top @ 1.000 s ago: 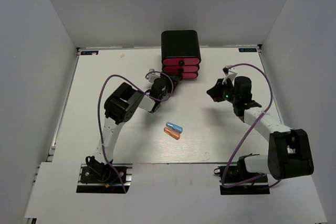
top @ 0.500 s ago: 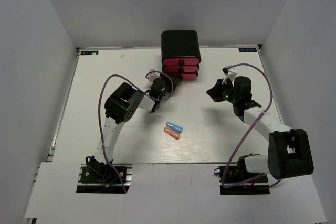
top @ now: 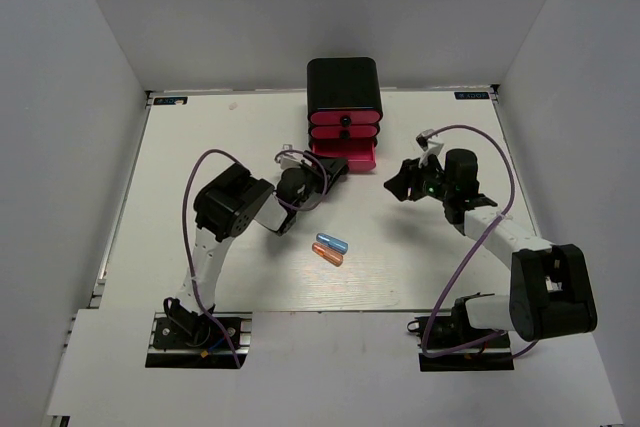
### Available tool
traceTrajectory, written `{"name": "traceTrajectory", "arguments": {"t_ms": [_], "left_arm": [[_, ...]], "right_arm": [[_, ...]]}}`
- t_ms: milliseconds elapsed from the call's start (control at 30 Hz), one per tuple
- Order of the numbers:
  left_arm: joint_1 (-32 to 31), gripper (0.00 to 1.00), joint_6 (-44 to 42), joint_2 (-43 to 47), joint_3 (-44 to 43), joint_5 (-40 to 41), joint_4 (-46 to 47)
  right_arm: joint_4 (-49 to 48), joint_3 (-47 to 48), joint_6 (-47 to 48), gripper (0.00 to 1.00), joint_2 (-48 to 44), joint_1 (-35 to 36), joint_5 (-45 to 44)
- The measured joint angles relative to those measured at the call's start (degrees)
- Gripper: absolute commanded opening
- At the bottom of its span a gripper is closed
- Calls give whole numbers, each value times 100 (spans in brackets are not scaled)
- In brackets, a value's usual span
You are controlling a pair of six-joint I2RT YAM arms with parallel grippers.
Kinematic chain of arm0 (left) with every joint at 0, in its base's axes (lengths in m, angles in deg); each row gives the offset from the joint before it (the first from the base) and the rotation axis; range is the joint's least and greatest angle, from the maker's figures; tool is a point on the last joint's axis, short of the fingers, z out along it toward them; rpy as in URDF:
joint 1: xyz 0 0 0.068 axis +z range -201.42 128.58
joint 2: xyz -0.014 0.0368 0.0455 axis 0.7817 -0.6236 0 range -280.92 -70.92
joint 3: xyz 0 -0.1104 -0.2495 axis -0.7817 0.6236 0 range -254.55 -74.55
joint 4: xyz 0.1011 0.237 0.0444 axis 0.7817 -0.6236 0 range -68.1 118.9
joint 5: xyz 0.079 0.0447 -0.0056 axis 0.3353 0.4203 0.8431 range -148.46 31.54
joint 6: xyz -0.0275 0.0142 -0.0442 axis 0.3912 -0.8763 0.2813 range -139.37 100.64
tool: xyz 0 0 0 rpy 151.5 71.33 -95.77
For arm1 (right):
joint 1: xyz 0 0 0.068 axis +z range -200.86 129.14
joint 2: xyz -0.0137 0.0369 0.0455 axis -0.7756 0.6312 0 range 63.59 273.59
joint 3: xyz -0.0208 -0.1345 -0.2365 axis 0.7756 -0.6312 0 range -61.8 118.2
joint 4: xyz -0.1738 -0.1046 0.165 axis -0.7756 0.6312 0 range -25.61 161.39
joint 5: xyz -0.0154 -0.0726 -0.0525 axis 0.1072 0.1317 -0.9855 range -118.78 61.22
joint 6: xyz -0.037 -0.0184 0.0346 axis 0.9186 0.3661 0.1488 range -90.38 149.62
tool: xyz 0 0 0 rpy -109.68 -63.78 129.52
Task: Sort the stationery into containers
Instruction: Open the drawer, then grab a piece of stationery with the right arm
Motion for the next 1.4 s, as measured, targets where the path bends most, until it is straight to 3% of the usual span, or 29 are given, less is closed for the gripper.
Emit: {"name": "traceTrajectory", "arguments": {"t_ms": [167,433,600,700,800,833,933,1000,1033,1133,1267,1400], "left_arm": [[4,81,-39,85,20,-44,68],[44,81,-181,743,809,-352,-278],[42,78,-455,1521,1753,-706,-629],[57,65,-743,2236,2398,-815,-1025],[83,40,-1220,3143,2815,-820,-1899],[81,26,-1438,3515,2841,-748,-2328],[66,20,-2096,4747,2710,-387,-3781],[63,29,-2385,5541,2691,-166,-4511],[61,49,-2509,5945,2712,-52,-4859],[50,67,-2734,7191,2889,297,-5777],[48,76,-2684,8596,3265,726,-6885],[48,77,-2599,9645,3617,990,-7855]], "right_arm": [[50,0,802,61,7,0,879],[1137,192,2927,36,44,15,2621],[1930,531,4113,32,229,50,3106],[2583,789,5062,39,361,210,3292],[3123,935,5895,39,570,616,3259],[3244,944,6089,39,651,815,3191],[3324,909,6207,40,857,1484,2782],[3143,861,6015,43,920,1893,2492],[3003,833,5877,45,949,2068,2323],[2612,826,5486,46,1102,2529,1840],[2199,839,4962,47,1360,2872,1198],[1915,885,4529,47,1633,3021,616]]}}
